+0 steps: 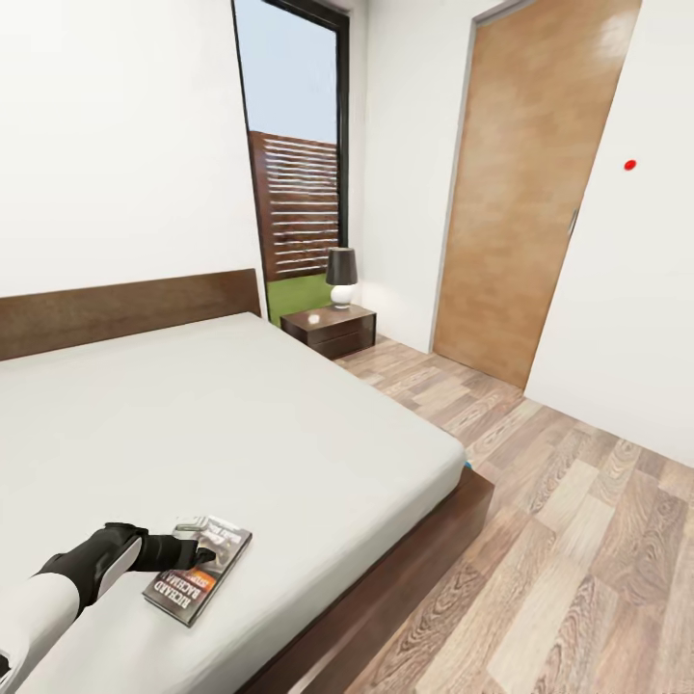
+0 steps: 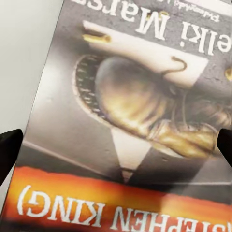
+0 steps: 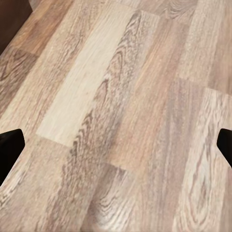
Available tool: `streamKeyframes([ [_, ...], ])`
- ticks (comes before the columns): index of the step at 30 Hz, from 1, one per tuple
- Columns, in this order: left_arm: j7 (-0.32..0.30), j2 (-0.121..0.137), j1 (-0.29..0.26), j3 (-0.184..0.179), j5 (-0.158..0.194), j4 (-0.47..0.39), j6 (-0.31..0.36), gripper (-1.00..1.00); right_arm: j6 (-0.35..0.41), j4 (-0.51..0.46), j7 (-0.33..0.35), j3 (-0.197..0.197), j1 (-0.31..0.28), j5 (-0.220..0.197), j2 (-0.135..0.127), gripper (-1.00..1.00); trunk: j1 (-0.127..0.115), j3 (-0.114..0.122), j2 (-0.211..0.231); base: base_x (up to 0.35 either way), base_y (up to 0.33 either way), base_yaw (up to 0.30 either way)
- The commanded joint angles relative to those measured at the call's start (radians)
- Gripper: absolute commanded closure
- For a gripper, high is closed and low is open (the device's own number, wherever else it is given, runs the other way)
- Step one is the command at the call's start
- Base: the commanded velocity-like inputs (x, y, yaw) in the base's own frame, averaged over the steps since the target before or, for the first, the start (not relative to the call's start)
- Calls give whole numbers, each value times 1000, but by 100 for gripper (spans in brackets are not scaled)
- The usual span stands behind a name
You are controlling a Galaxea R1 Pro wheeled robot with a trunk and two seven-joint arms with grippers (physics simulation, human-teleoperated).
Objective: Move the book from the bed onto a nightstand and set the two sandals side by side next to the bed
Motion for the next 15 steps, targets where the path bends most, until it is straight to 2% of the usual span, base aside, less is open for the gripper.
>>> streamKeyframes([
  [1, 0, 1, 0, -4, 7, -2, 7, -100, -4, 1, 9, -8, -1, 10, 1, -100, 0, -1, 0, 0, -3, -51],
  [15, 0, 1, 0, -4, 7, -2, 6, -100, -4, 1, 9, -8, -1, 11, 1, -100, 0, -1, 0, 0, -1, -13],
])
